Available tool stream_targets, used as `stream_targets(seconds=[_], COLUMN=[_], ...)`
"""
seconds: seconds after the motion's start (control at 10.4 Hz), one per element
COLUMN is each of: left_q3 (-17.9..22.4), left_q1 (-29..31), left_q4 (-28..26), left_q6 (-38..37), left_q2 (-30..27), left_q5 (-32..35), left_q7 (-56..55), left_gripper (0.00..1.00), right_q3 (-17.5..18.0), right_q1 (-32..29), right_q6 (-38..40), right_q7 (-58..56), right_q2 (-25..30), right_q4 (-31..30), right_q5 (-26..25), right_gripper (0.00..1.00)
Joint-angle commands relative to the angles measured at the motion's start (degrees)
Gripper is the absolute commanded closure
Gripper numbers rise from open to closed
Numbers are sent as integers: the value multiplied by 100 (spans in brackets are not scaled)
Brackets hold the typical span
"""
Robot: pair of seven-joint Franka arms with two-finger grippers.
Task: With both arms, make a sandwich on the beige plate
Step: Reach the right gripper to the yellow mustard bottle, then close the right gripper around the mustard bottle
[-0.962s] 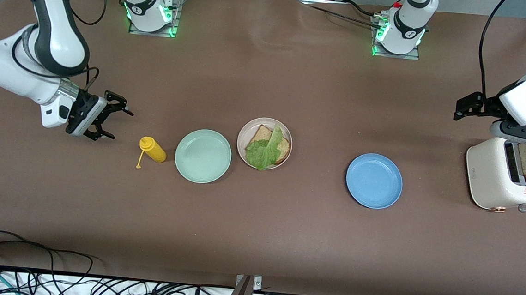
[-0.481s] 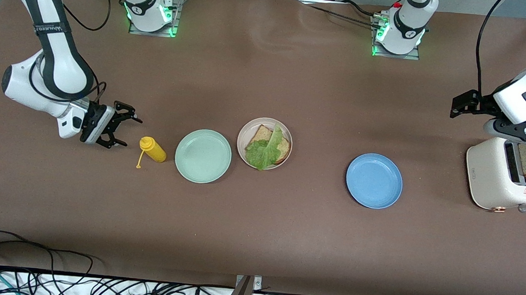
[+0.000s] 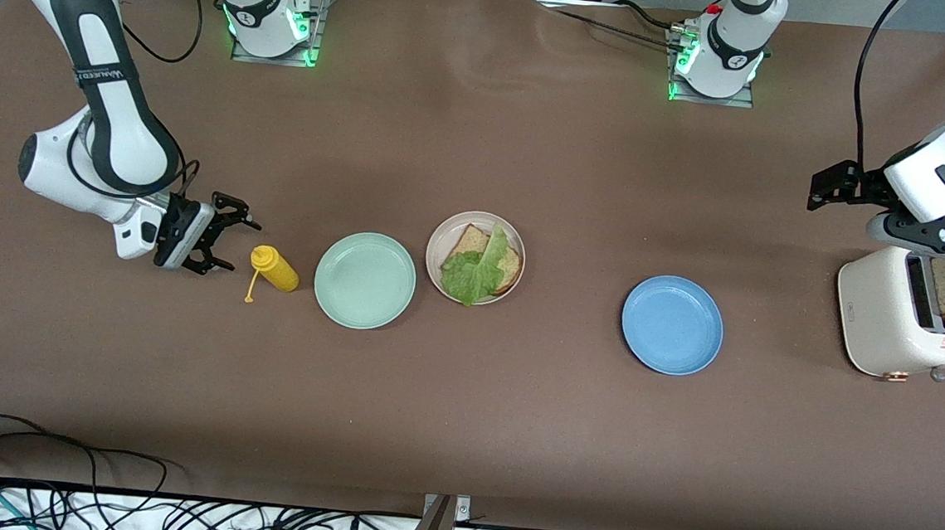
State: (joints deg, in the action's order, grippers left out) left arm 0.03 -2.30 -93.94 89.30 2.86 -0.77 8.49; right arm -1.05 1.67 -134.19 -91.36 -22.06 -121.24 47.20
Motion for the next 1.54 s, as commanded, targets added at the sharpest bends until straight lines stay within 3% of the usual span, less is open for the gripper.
stream_targets(seconds=[0.0,1.44], left_q3=[32,32], left_q1=[-33,-24], left_q4=[156,165], left_q6=[-150,-290], left_q2=[48,48], left_q5=[-160,-160], left_q7=[13,30], left_gripper=[0,0], right_q3=[113,394], right_q1=[0,141], right_q6=[-54,-502], right_q7=[-154,-75], right_q2=[-254,-764], right_q4=[214,610], right_q5=[185,351], right_gripper=[0,1])
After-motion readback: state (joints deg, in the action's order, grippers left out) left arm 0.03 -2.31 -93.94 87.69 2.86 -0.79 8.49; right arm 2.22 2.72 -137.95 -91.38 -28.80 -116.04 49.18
